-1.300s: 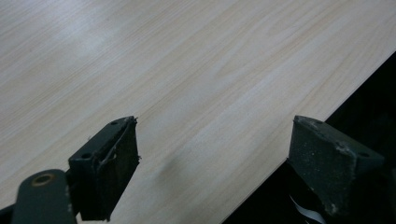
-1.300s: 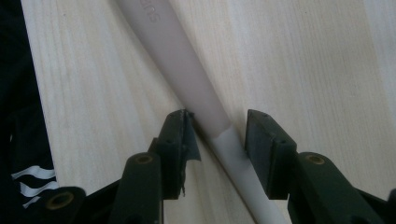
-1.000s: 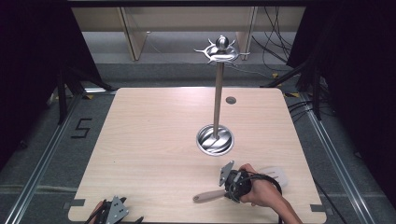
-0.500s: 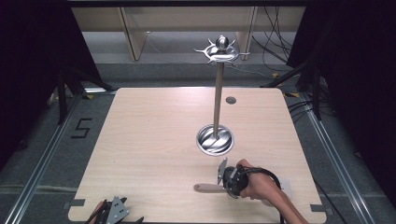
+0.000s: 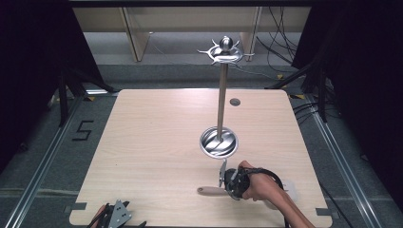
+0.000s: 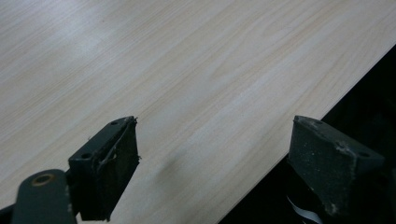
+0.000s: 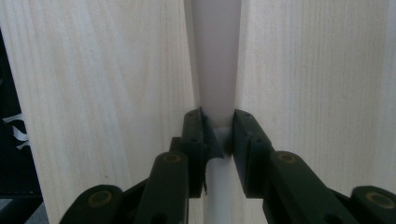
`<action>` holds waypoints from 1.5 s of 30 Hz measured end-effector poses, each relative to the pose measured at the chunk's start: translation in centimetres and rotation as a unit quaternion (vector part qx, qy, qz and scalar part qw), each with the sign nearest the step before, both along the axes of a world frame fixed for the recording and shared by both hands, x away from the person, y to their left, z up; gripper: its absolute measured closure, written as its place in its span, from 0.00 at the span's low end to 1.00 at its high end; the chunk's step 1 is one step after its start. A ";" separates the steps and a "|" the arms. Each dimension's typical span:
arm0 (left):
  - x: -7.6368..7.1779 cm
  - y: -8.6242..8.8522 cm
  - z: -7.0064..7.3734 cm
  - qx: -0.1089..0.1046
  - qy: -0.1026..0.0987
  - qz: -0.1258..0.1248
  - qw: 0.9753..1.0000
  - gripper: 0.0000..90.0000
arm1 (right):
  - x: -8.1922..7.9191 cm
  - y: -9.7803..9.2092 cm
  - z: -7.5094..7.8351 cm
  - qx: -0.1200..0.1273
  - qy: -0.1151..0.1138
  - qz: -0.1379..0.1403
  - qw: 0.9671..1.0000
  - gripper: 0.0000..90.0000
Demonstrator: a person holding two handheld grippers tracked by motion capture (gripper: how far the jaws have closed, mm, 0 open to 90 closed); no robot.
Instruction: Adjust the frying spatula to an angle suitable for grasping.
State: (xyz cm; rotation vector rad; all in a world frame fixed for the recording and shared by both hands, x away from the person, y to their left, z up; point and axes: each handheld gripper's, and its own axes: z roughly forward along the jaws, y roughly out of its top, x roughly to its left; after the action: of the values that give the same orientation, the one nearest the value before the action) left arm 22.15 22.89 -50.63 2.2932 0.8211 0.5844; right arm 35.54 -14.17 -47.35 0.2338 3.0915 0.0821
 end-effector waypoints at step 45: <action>-0.1 -0.1 0.0 -0.002 -0.001 0.008 1.000 0.17 | -0.5 -10.1 7.6 0.343 -0.132 -0.160 0.916 0.85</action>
State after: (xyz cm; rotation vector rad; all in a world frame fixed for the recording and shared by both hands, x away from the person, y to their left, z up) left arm 22.08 22.77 -50.65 2.2838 0.8393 0.5909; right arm 34.99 -24.30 -39.71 0.6754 2.5871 1.0832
